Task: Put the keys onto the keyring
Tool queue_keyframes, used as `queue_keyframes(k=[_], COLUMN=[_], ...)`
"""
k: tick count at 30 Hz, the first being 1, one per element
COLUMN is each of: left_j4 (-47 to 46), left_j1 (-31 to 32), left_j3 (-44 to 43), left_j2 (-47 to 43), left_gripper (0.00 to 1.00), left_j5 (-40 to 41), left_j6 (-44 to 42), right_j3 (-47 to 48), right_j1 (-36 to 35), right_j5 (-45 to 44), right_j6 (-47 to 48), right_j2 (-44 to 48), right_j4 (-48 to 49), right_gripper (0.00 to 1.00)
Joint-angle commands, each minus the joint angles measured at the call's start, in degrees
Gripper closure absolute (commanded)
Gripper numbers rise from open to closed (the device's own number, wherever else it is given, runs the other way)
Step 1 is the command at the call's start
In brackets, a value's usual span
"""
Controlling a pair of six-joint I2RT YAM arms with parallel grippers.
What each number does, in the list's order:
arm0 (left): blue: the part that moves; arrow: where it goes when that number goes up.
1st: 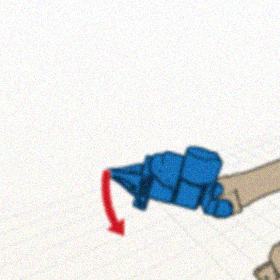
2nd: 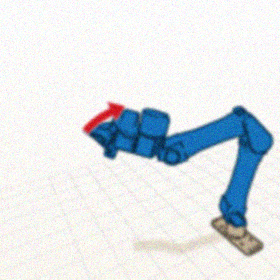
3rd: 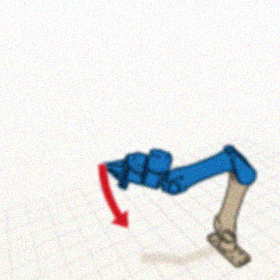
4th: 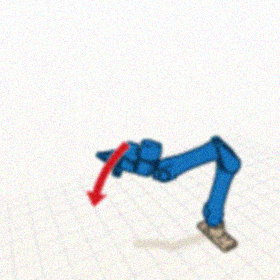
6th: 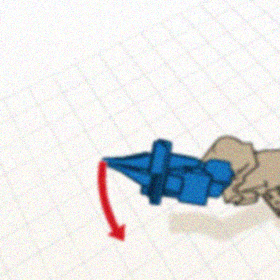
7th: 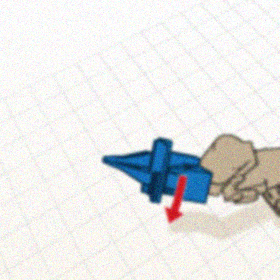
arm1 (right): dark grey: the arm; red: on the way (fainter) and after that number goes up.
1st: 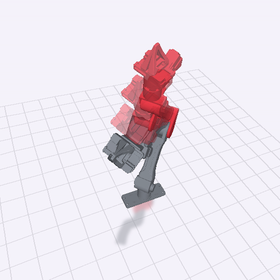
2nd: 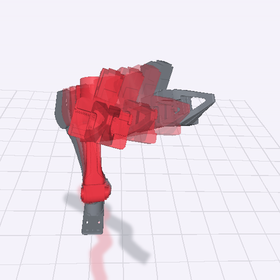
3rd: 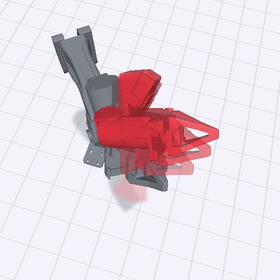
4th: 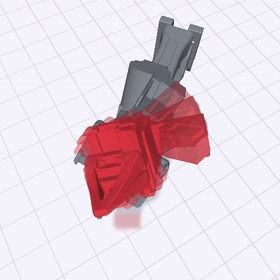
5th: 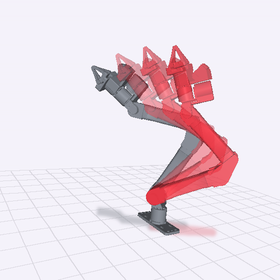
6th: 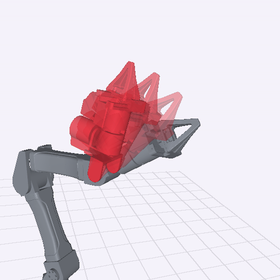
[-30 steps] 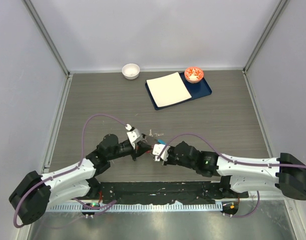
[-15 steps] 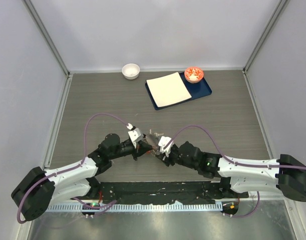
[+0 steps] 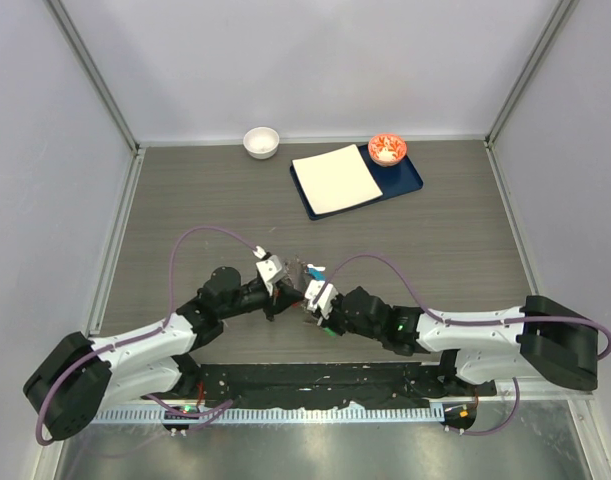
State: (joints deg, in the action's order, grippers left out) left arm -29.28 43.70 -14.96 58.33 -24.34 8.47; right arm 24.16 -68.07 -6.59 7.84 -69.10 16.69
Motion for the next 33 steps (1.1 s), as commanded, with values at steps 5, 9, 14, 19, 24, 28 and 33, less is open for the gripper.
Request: queue_keyframes(k=[5, 9, 14, 19, 24, 28, 33], left_j4=[0.44, 3.78, 5.8, 10.99, 14.16, 16.26, 26.1], left_j1=[-0.2, -0.28, -0.28, -0.11, 0.07, 0.07, 0.07], left_j3=[-3.49, -5.07, -5.43, -6.66, -7.71, -10.96, -18.16], left_j2=[-4.09, -4.71, -5.5, -7.78, -8.58, -5.25, -0.76], left_gripper=[0.91, 0.6, 0.45, 0.43, 0.43, 0.44, 0.47], left_j5=[5.08, 9.39, 12.91, 10.28, 10.28, 11.76, 14.05], left_j6=[-3.89, -5.74, -4.87, -1.71, 1.81, 5.41, 7.0], right_j3=[1.41, 1.59, 2.29, 2.38, 2.38, 2.38, 2.21], right_j1=[0.05, 0.05, 0.05, 0.05, 0.05, 0.05, 0.05], right_j5=[-0.79, -0.09, 0.17, 0.61, 1.05, 0.62, 0.35], right_j6=[3.94, 4.91, 5.35, 5.61, 5.79, 6.49, 6.84], right_j2=[0.81, 2.13, 2.39, 1.25, 0.11, -0.68, -0.6], right_j4=[0.28, -0.52, -1.4, -1.39, -0.87, -0.52, -0.78], right_gripper=[0.99, 0.99, 0.99, 0.99, 0.99, 0.99, 0.99])
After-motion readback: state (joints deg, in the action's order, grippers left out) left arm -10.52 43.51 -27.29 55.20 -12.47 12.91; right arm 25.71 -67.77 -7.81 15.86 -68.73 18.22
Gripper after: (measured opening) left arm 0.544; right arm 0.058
